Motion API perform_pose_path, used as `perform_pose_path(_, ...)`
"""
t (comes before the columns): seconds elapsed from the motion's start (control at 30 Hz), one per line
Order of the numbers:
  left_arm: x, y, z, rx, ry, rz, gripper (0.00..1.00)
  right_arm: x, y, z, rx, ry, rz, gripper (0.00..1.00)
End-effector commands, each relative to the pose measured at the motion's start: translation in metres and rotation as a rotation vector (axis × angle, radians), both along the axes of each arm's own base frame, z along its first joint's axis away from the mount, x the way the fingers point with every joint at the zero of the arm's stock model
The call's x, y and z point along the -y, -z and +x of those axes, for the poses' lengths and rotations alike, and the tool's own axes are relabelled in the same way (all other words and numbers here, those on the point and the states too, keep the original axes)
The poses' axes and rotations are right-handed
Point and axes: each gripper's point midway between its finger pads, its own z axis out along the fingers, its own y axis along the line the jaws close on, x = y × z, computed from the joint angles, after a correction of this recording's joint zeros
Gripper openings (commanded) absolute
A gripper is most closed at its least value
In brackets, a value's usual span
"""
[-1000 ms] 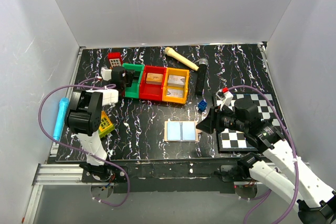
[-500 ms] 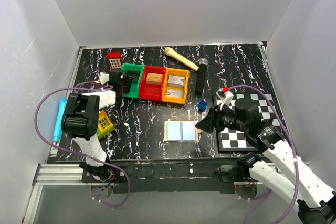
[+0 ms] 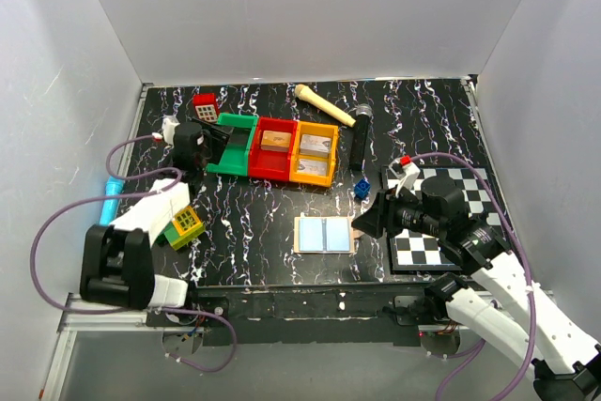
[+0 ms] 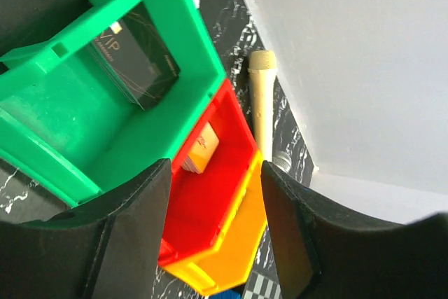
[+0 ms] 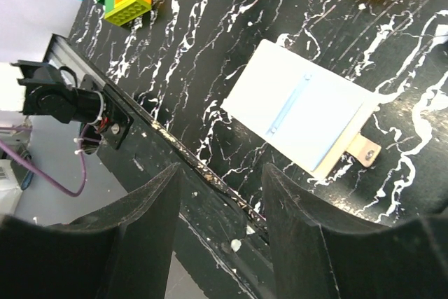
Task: Take the credit cards out of the card holder
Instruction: Reset both arms
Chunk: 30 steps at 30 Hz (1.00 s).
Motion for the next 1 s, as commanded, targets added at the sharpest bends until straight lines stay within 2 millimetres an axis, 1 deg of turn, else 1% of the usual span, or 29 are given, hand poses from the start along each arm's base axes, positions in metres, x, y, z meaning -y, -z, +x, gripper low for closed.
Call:
perform_pose_path(0.0, 0.001, -0.032, -0.038, 0.055, 0.103, 0.180, 0.55, 0.007, -0.006, 0.008, 0.058, 0.034, -0.034, 0.57)
perform_pose_path(0.07, -0.005, -0.045, -0.063, 0.066, 0.122, 0.284, 0.57, 0.013, -0.005, 0.011, 0.068, 0.054, -0.071, 0.57)
perform_pose_path(0.17, -0.009, -0.053, -0.097, 0.074, 0.173, 0.401, 0.61, 0.020, -0.005, 0.015, 0.078, 0.081, -0.123, 0.58)
perform_pose_path(0.3, -0.016, -0.042, -0.145, -0.024, 0.247, 0.557, 0.66, 0.028, -0.008, 0.022, 0.087, 0.125, -0.166, 0.58)
perform_pose_path(0.4, -0.026, -0.029, -0.177, -0.091, 0.263, 0.616, 0.71, 0.036, -0.011, 0.030, 0.115, 0.172, -0.202, 0.60)
perform_pose_path(0.43, -0.032, -0.023, -0.185, -0.116, 0.241, 0.615, 0.78, 0.045, -0.010, 0.036, 0.121, 0.216, -0.243, 0.62)
perform_pose_path(0.47, -0.043, -0.016, -0.193, -0.153, 0.183, 0.609, 0.98, 0.055, -0.007, 0.042, 0.119, 0.264, -0.298, 0.63)
perform_pose_path(0.5, -0.048, -0.012, -0.199, -0.171, 0.161, 0.599, 0.98, 0.063, -0.009, 0.045, 0.120, 0.292, -0.341, 0.64)
perform_pose_path(0.57, -0.048, -0.014, -0.206, -0.158, 0.178, 0.598, 0.98, 0.071, -0.009, 0.049, 0.093, 0.331, -0.395, 0.65)
perform_pose_path(0.63, -0.042, -0.020, -0.209, -0.131, 0.208, 0.572, 0.98, 0.068, -0.013, 0.050, 0.081, 0.329, -0.385, 0.65)
perform_pose_path(0.7, -0.034, -0.024, -0.210, -0.105, 0.231, 0.534, 0.98, 0.062, -0.018, 0.052, 0.065, 0.359, -0.330, 0.66)
perform_pose_path(0.73, -0.032, -0.025, -0.211, -0.102, 0.221, 0.505, 0.98, 0.060, -0.022, 0.054, 0.056, 0.390, -0.285, 0.84)
perform_pose_path(0.83, -0.029, -0.023, -0.211, -0.125, 0.182, 0.425, 0.98, 0.053, -0.024, 0.056, 0.051, 0.431, -0.185, 0.89)
perform_pose_path(0.97, -0.024, -0.023, -0.209, -0.149, 0.213, 0.429, 0.98, 0.058, -0.028, 0.055, 0.066, 0.484, -0.125, 0.91)
